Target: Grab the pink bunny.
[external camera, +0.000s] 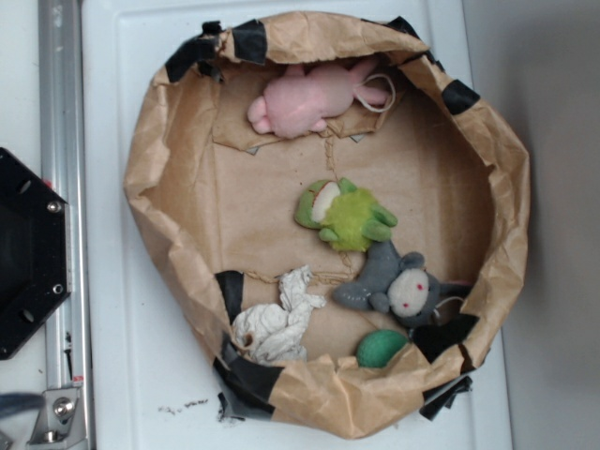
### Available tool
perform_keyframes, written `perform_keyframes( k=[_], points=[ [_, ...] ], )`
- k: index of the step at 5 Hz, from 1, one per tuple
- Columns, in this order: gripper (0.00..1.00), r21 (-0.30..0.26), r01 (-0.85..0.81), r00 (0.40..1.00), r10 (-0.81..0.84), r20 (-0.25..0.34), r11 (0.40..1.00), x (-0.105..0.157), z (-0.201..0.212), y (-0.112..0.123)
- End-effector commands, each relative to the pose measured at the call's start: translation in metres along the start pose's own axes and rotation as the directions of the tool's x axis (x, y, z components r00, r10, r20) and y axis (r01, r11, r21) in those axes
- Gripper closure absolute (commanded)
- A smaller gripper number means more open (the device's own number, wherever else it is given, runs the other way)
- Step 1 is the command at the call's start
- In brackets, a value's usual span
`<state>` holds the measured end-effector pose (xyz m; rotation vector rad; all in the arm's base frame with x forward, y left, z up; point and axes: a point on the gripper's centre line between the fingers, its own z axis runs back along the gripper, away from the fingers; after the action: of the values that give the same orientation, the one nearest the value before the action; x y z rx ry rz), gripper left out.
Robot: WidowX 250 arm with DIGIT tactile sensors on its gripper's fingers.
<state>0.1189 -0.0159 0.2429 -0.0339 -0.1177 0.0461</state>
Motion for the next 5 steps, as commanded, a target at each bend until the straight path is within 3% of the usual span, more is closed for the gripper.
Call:
perform_keyframes(
  k=[1,2,4,5],
  points=[
    [0.00,0.000,0.000,1.000,0.000,0.000,1.000,0.000,0.000,0.000],
    [0.00,0.042,-0.118,0.988,0.113,0.108,0.992,0.042,-0.034,0.010],
    [0.00,-0.049,-0.279,0.930,0.282,0.236,0.959,0.106,-0.091,0.010],
    [0.00,-0.032,-0.309,0.917,0.307,0.253,0.950,0.120,-0.124,0.024]
  ],
)
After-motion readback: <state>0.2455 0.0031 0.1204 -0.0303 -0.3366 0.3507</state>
